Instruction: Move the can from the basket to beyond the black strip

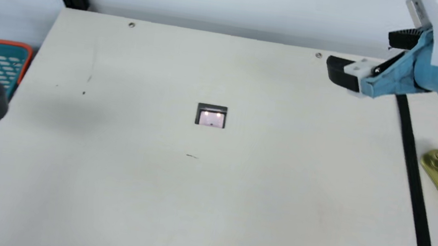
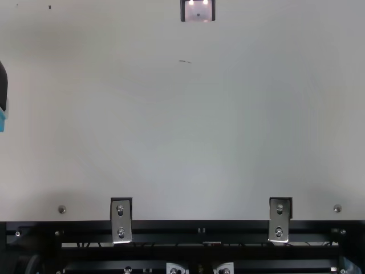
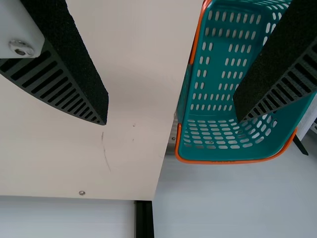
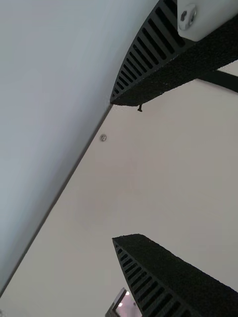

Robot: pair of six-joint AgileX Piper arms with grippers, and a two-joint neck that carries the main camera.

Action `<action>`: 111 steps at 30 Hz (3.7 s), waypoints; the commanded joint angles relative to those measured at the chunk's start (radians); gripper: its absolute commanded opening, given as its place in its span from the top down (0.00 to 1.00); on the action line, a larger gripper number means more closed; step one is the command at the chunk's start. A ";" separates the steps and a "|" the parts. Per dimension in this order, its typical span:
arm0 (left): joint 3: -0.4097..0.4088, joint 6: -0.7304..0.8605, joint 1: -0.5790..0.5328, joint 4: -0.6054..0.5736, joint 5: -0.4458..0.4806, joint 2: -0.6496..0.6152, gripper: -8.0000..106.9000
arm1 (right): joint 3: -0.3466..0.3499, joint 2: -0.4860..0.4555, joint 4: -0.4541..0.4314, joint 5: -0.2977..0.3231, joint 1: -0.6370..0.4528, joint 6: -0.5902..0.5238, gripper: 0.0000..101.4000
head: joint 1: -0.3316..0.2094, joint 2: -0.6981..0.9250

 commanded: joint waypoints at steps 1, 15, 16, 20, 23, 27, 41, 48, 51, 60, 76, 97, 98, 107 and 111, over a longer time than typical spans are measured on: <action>0.000 0.000 0.000 0.000 0.000 0.000 0.15 | 0.008 -0.006 0.005 -0.002 0.018 0.000 0.00 | 0.021 0.025; 0.000 0.000 0.000 0.000 0.000 0.000 0.15 | 0.077 -0.060 0.033 -0.033 0.082 0.024 0.00 | 0.049 0.039; 0.000 0.000 0.000 0.000 0.000 0.000 0.15 | 0.077 -0.061 0.034 -0.034 0.083 0.024 0.00 | 0.049 0.039; 0.000 0.000 0.000 0.002 0.000 0.000 0.15 | 0.077 -0.063 0.034 -0.036 0.083 0.024 0.00 | 0.049 0.039; 0.000 0.000 0.000 0.002 0.000 0.000 0.15 | 0.069 -0.064 0.013 -0.036 0.092 0.051 0.00 | 0.049 0.039; 0.000 0.000 0.000 0.002 0.000 0.000 0.15 | 0.069 -0.071 -0.014 -0.057 0.097 0.078 0.00 | 0.049 0.039; 0.000 0.000 0.000 0.002 0.000 0.000 0.15 | 0.327 -0.297 0.090 -0.248 0.101 -0.029 0.00 | 0.049 0.039; 0.000 0.000 0.000 0.002 0.000 0.000 0.15 | 0.484 -0.442 0.188 -0.313 0.102 -0.100 0.00 | 0.049 0.039; 0.000 0.000 0.000 0.002 0.000 0.000 0.15 | 0.549 -0.504 0.225 -0.331 0.103 -0.121 0.00 | 0.049 0.039; 0.018 0.051 0.029 -0.055 -0.012 -0.049 0.15 | 0.716 -0.685 0.283 -0.376 0.111 -0.139 0.00 | 0.049 0.039; 0.171 0.108 0.040 -0.285 -0.003 -0.354 0.15 | 0.968 -0.992 0.182 -0.469 0.188 0.019 0.00 | 0.049 0.039; 0.357 0.301 0.095 -0.407 -0.005 -0.654 0.15 | 1.129 -1.328 -0.035 -0.410 0.099 0.375 0.00 | 0.049 0.039; 0.362 0.308 0.091 -0.408 -0.010 -0.659 0.15 | 1.131 -1.340 -0.047 -0.396 0.089 0.390 0.00 | 0.049 0.039; 0.414 0.343 0.063 -0.406 -0.051 -0.697 0.15 | 1.158 -1.429 -0.116 -0.308 0.031 0.471 0.00 | 0.049 0.039; 0.413 0.343 0.063 -0.406 -0.053 -0.697 0.15 | 1.162 -1.453 -0.122 -0.286 0.026 0.486 0.00 | 0.049 0.039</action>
